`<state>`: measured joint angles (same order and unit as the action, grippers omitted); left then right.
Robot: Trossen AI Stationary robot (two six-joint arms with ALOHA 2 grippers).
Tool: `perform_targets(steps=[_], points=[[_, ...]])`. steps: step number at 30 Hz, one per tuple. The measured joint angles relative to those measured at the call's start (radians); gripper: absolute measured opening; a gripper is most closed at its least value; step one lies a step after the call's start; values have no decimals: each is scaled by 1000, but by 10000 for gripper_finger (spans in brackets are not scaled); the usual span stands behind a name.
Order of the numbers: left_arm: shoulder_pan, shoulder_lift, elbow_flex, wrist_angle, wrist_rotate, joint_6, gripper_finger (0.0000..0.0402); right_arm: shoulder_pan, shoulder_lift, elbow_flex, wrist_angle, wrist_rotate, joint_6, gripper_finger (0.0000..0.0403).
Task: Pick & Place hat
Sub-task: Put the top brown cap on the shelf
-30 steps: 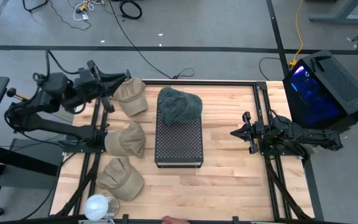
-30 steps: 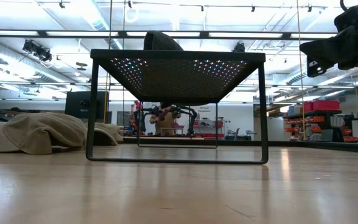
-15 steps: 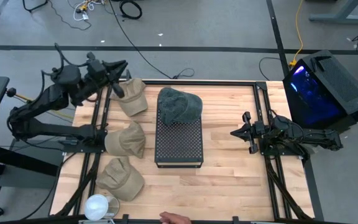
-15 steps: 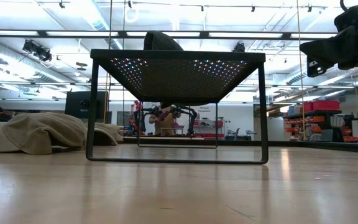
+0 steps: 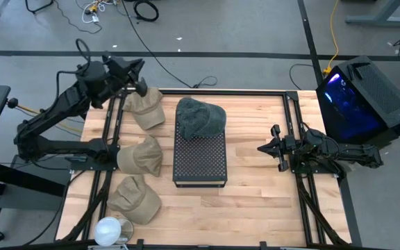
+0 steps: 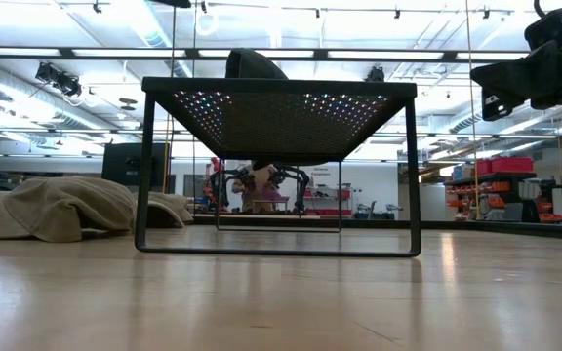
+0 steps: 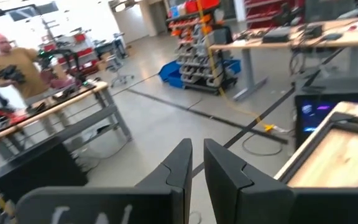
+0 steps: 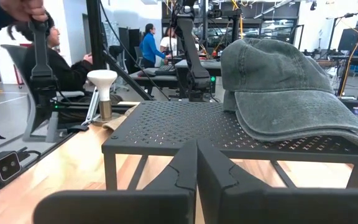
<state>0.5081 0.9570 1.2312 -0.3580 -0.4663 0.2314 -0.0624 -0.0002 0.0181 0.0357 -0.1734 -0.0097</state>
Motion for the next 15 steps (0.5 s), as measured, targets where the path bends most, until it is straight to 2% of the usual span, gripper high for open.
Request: perform_targets(steps=[15], points=[[139,66,0,-38,2,1,48,0,0,0,0,0,0,7]])
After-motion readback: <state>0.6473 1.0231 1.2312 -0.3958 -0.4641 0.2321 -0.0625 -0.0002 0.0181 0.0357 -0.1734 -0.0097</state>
